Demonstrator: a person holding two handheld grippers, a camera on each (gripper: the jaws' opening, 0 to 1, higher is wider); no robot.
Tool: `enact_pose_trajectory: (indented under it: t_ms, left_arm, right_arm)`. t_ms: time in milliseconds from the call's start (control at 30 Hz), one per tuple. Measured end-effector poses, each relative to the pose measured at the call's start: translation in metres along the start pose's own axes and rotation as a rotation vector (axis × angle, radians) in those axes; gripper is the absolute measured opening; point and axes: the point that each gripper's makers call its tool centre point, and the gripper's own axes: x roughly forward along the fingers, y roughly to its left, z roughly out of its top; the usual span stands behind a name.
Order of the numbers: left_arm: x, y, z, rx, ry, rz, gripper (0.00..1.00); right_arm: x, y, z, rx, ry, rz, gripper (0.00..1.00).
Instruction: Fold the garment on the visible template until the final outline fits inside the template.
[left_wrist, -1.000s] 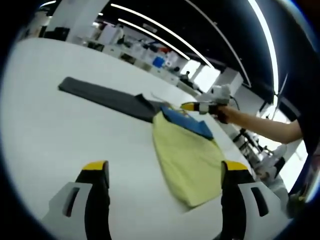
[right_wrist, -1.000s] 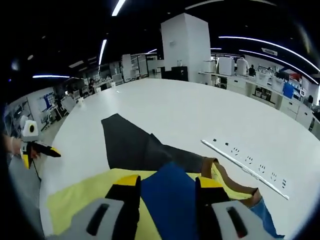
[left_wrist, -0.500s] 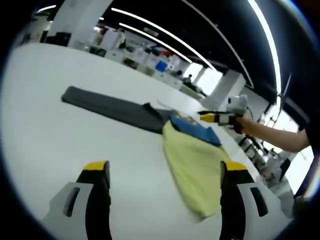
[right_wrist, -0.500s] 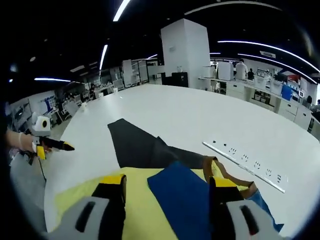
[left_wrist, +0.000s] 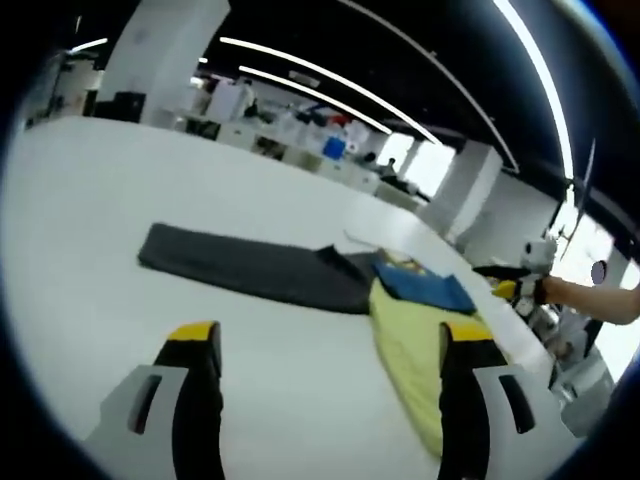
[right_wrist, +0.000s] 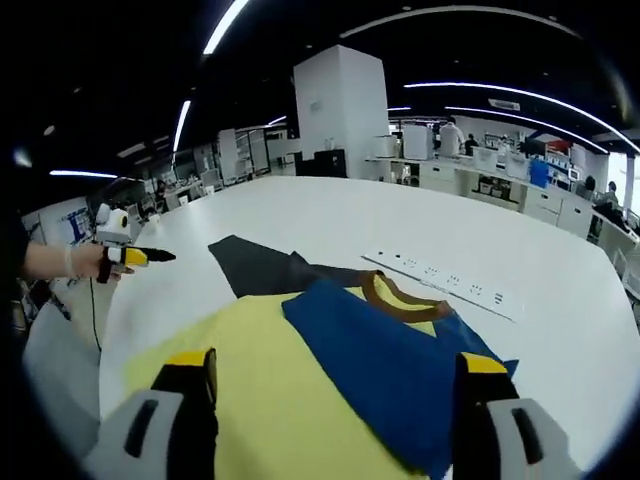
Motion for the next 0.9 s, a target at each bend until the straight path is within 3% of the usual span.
enact_pose_trajectory:
  t_ms: [200,400,600,733,900]
  left_arm:
    - [0.006,0.019,0.01,0.017,-0.009,0.037,0.85]
    - [0.011,0.064,0.028,-0.009,-0.055,0.151,0.84]
    - [0.017,0.102,0.041,-0.002,-0.055,0.256,0.81]
    - [0.022,0.128,0.051,-0.047,-0.079,0.336,0.77]
    - [0.032,0.153,0.042,-0.096,-0.068,0.379,0.69]
  right_arm:
    - [-0.028,-0.011,-0.013,0.017,0.008,-0.049,1.0]
    - [-0.043,-0.013,-0.018,0.022,0.004,-0.073,1.0]
    - [-0.053,-0.015,-0.025,0.042,0.003,-0.088,1.0]
    - [-0.059,-0.017,-0.032,0.041,0.019,-0.102,1.0]
    - [-0.069,-0.019,-0.034,0.048,0.017,-0.117,1.0]
